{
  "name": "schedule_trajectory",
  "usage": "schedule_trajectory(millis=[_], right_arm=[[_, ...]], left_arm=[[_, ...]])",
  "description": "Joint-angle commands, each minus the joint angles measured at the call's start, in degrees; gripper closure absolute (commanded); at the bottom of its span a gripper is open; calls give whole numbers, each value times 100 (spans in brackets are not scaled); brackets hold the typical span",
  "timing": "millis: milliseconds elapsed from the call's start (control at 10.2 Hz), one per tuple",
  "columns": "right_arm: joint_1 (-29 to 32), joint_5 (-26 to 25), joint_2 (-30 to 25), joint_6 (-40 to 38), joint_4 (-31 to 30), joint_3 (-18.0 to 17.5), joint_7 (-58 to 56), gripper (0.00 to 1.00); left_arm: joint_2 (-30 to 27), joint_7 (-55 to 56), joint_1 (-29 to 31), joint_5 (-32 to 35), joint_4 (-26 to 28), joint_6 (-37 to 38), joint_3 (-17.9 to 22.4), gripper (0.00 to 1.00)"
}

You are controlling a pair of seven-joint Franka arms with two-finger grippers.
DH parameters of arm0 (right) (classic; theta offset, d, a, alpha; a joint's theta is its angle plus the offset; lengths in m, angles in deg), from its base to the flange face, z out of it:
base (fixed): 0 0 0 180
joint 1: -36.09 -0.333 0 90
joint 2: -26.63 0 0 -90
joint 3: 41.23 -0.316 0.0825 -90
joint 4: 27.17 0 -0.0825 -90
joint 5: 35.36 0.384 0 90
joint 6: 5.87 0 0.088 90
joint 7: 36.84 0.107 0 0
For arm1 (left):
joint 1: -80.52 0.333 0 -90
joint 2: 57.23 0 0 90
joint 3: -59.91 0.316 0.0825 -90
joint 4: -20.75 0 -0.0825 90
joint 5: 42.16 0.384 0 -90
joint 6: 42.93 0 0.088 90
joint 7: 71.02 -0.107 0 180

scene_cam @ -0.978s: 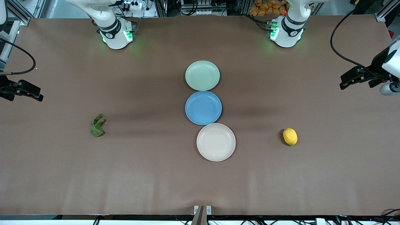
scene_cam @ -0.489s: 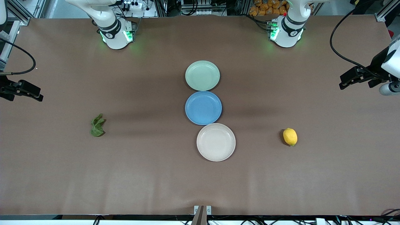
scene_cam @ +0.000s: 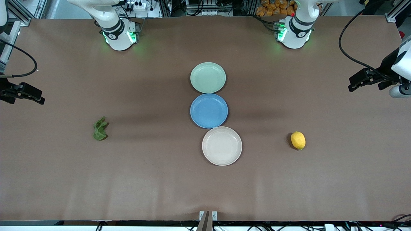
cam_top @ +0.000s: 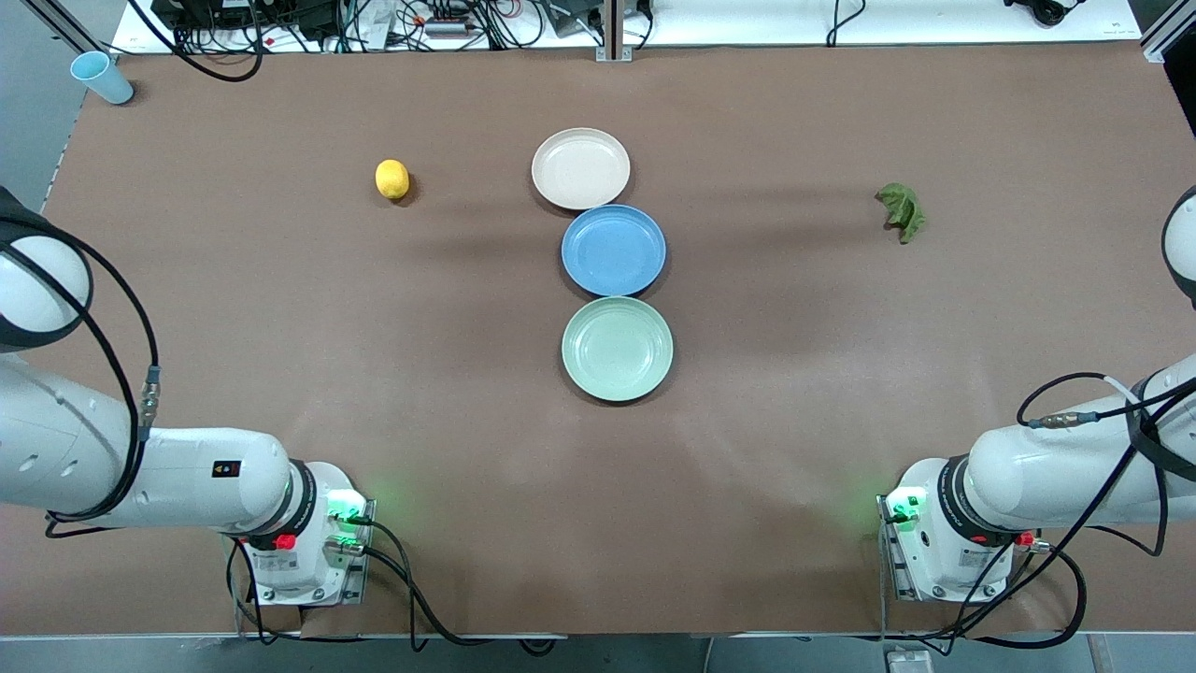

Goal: Place lemon and lettuce in plates

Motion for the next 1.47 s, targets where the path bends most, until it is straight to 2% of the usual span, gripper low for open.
schedule_trajectory(millis=[0,1370], right_arm=[[74,-36,-14,9,-50,-44,-66,0],[39,-54,47,97,-59,-44,-39,0]], left_arm=[[12,-151,1,3,-80,80,-4,0],[178,-142,-34,12,-62,53,-4,0]])
